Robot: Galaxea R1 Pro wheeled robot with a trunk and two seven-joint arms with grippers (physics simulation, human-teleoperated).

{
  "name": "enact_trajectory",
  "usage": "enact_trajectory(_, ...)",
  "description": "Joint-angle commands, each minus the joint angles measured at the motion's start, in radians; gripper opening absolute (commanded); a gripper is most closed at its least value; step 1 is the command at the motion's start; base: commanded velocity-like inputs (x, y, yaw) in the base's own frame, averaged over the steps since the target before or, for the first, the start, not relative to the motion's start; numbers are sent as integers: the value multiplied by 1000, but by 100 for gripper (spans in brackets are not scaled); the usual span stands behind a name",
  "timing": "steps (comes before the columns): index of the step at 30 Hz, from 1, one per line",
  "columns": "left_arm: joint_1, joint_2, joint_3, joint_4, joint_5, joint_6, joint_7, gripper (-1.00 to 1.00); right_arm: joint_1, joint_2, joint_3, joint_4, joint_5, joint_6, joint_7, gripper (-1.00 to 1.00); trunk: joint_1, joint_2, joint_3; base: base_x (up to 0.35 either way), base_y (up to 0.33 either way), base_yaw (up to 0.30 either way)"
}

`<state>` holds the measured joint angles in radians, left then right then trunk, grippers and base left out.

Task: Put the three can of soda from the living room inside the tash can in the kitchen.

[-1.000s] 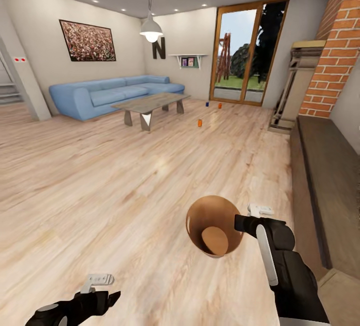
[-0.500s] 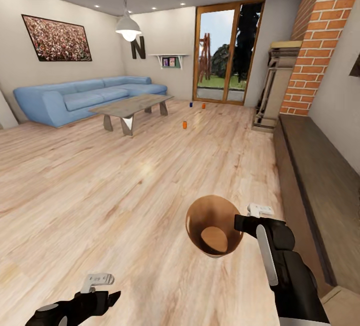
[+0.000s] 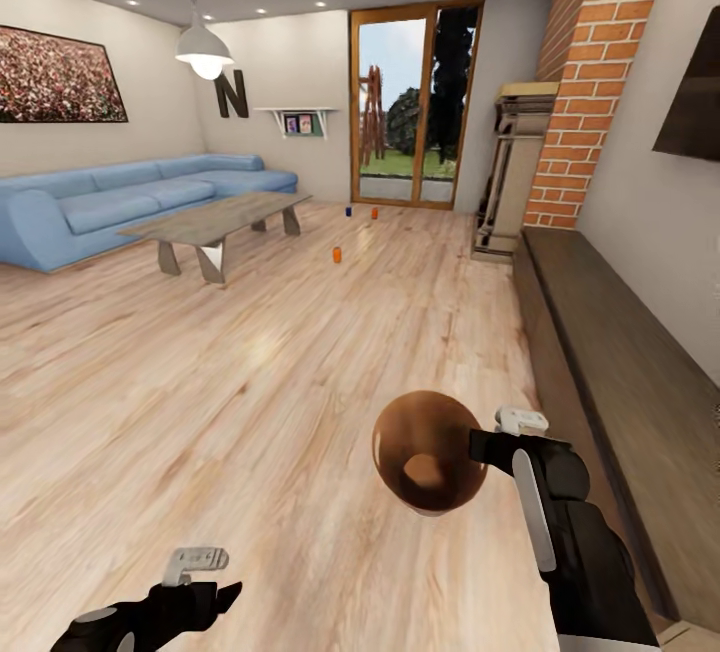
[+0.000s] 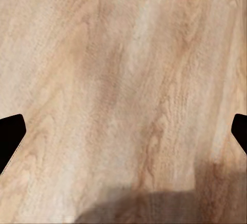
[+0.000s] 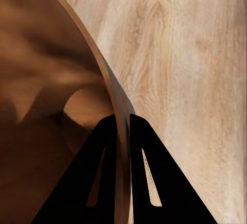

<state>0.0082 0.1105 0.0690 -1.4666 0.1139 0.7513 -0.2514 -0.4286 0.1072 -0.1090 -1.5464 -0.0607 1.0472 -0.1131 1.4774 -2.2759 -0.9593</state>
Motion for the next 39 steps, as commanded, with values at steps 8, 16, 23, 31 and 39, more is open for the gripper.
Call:
enact_trajectory(8, 0, 0, 0, 0, 1, 1, 0, 100, -1, 0, 0, 0, -18, 0, 4, -100, 0, 0, 0, 333, 132, -76)
enact_trajectory(16, 0, 1, 1, 0, 1, 7, 0, 100, 0, 0, 0, 0, -17, 0, 4, -100, 0, 0, 0, 321, 205, -2)
enact_trajectory(23, 0, 0, 2, 1, 1, 8, 0, 100, -1, 0, 0, 0, -17, 0, 4, -100, 0, 0, 0, 319, 213, 0)
enact_trajectory(31, 0, 0, 5, 3, -3, 10, 1, 100, 0, 0, 0, 0, -17, 0, 3, -100, 0, 0, 0, 323, 175, 0)
enact_trajectory(39, 0, -1, 5, 3, -3, 9, 1, 100, -1, 0, 0, 0, -17, 0, 3, -100, 0, 0, 0, 329, 118, 0)
